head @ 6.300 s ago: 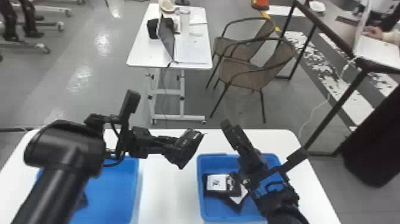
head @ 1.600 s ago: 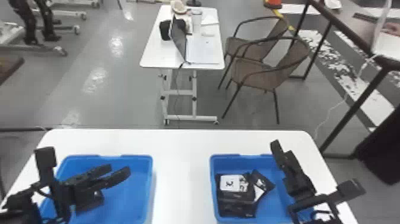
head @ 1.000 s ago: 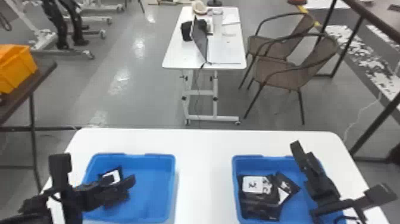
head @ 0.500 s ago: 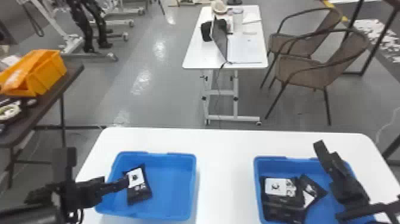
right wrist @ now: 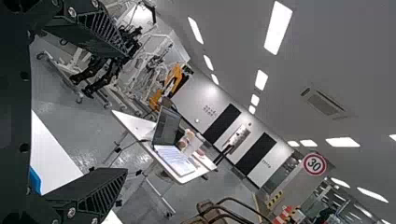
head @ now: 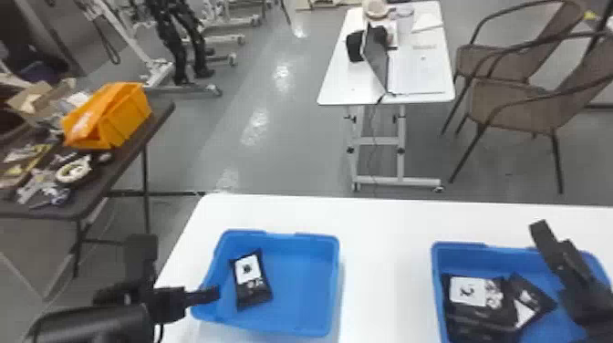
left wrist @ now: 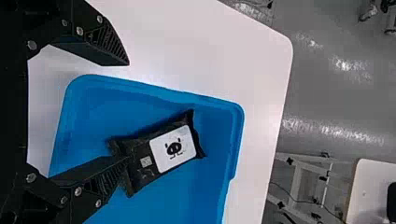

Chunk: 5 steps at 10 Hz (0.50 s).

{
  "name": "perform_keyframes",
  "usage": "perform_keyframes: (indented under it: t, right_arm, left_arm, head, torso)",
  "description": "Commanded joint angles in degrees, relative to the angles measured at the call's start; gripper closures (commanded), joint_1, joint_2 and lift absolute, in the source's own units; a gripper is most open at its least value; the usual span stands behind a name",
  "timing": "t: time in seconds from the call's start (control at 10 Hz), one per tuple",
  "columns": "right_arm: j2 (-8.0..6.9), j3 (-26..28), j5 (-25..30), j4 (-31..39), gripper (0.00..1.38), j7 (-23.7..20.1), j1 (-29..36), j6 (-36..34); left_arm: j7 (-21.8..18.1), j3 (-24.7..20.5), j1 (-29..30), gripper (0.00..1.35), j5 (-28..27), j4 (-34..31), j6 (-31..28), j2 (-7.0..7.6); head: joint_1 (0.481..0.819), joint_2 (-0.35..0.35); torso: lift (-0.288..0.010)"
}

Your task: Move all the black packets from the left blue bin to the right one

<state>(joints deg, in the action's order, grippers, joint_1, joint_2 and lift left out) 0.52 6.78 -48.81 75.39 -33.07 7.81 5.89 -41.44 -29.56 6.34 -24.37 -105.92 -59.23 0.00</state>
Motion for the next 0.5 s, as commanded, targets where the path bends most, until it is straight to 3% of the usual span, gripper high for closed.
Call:
perform_keyframes:
  t: [0.0,0.4]
  right_arm:
    - [0.01,0.0,-0.2,-0.1,0.14,-0.1,-0.1,0.0]
    - [0.01,0.0,-0.8,-0.4,0.14,-0.7,-0.2,0.0]
  left_arm:
    - [0.1,1.7,-1.9,0.33,0.1,3.9,1.4,-0.15]
    - [1.4,4.3,-6.4,0.34,-0.2,11.2,3.2,-0.15]
  head:
    - [0.695,0.239]
    - [0.695,0.191]
  torso:
    - [0.0]
    - [0.0]
